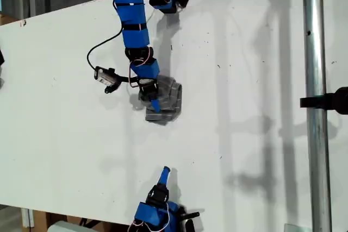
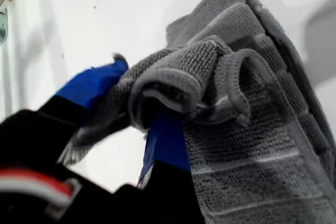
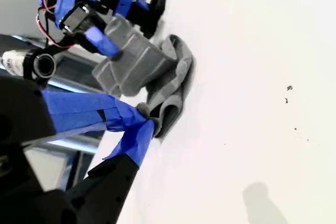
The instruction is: Grasp corners of a towel and fold twice.
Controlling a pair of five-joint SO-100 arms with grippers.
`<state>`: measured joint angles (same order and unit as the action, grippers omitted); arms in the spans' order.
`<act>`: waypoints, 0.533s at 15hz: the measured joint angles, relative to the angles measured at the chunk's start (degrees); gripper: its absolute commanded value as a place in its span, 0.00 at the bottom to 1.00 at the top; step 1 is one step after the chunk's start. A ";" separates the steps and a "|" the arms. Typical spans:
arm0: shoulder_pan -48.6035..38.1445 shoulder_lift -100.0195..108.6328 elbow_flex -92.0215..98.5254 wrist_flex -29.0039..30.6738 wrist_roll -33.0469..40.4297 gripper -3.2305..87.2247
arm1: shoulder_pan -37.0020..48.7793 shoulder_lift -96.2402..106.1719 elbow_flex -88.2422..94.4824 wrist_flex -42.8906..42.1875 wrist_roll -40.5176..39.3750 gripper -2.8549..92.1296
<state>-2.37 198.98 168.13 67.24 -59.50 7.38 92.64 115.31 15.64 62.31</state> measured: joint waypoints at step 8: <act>0.00 0.00 0.79 -0.79 0.00 0.01 | 6.24 28.13 10.72 -0.35 -8.61 0.03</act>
<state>-2.37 198.98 168.93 66.45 -59.50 13.62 120.76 126.04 15.29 53.70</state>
